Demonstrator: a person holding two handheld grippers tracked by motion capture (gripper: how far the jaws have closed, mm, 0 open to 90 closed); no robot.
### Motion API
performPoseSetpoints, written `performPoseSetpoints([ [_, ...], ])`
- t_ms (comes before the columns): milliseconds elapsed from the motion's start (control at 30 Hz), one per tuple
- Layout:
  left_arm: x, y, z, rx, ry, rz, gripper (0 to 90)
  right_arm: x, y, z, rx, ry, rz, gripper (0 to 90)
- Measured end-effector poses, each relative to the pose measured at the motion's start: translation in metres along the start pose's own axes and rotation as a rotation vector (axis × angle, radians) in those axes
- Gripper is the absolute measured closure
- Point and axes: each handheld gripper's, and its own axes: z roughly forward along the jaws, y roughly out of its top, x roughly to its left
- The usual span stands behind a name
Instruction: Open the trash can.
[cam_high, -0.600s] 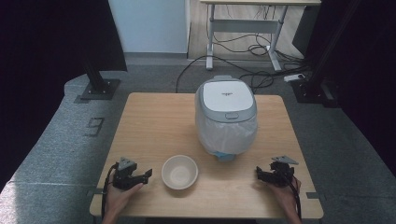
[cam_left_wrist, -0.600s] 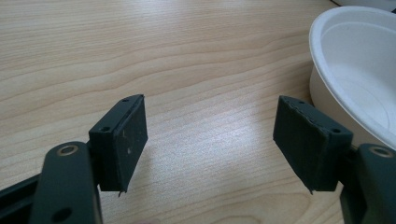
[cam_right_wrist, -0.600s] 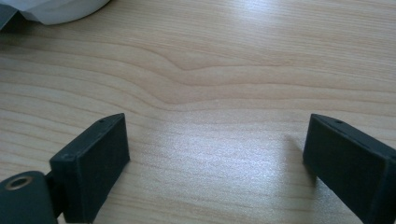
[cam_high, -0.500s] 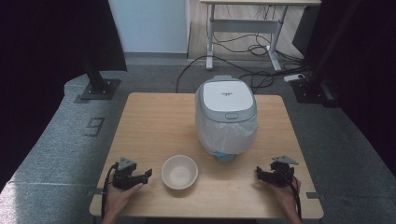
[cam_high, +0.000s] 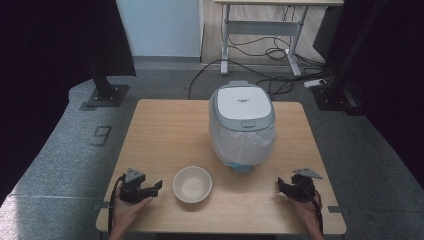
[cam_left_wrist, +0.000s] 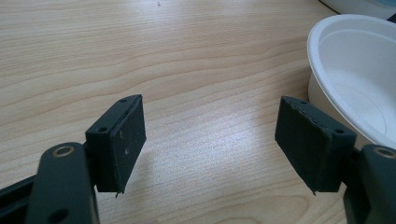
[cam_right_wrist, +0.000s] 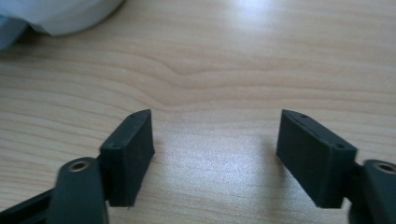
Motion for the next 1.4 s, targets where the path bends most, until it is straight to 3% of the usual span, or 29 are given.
performPoseSetpoints([
  [133,0.001,0.000,-0.002,-0.009,-0.005,0.004,24.7,0.002,0.002,-0.013,-0.070,0.011,-0.006,36.7],
  [333,0.002,0.000,-0.003,-0.015,-0.011,-0.001,24.7,0.003,0.003,-0.026,-0.129,0.031,-0.008,46.9],
  [500,0.003,0.000,-0.002,-0.010,-0.007,0.002,24.9,0.005,0.006,-0.035,-0.173,0.094,-0.016,65.9],
  [533,0.003,0.000,-0.002,-0.010,-0.006,0.002,25.0,0.007,0.008,-0.038,-0.192,0.114,-0.023,73.1],
  [733,0.003,0.000,-0.002,-0.011,-0.003,0.001,25.2,0.013,0.010,-0.040,-0.212,0.151,-0.052,88.3],
  [1067,0.003,-0.001,0.000,0.002,-0.003,0.008,25.5,0.024,0.013,-0.040,-0.227,0.223,-0.107,89.4],
  [1400,0.002,-0.001,0.001,0.005,-0.001,0.013,26.0,0.031,0.016,-0.037,-0.229,0.295,-0.103,89.4],
])
